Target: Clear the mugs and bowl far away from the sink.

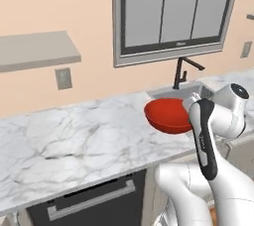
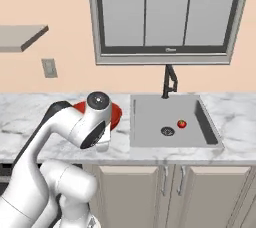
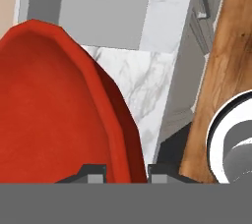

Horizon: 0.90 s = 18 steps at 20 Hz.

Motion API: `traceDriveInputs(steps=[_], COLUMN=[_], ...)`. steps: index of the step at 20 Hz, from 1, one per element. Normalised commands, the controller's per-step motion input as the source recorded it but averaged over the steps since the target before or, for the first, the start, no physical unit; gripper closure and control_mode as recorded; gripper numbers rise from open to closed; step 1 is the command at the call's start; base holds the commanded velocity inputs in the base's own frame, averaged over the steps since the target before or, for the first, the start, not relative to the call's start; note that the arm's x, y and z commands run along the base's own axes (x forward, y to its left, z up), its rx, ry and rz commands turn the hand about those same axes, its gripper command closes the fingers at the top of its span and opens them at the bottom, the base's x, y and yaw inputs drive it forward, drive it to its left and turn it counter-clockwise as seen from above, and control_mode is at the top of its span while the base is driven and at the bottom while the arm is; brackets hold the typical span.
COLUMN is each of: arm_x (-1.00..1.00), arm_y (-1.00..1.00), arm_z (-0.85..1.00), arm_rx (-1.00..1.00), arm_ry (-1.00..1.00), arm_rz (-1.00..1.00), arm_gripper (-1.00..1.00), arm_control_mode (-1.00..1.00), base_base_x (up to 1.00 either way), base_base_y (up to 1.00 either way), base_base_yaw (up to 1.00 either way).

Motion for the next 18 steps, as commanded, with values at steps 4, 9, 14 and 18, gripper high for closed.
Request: traceDriveInputs(steps=[4,9,14,18], arm_x=[0.00,0.00,0.00,0.00], arm_y=[0.00,0.00,0.00,0.00], arm_z=[0.00,0.00,0.00,0.00], arm_rx=[0.00,0.00,0.00,0.00], arm_ry=[0.00,0.00,0.00,0.00], arm_rz=[0.00,0.00,0.00,0.00], arm_gripper=[1.00,1.00,1.00,1.00], arm_control_mode=[1.00,1.00,1.00,1.00], base_base_x=[0.00,0.00,0.00,0.04], base_base_y=[-0.94,-0.97,-1.00,-1.00], base_base_yaw=[-0.70,-0.69,-0.68,-0.69])
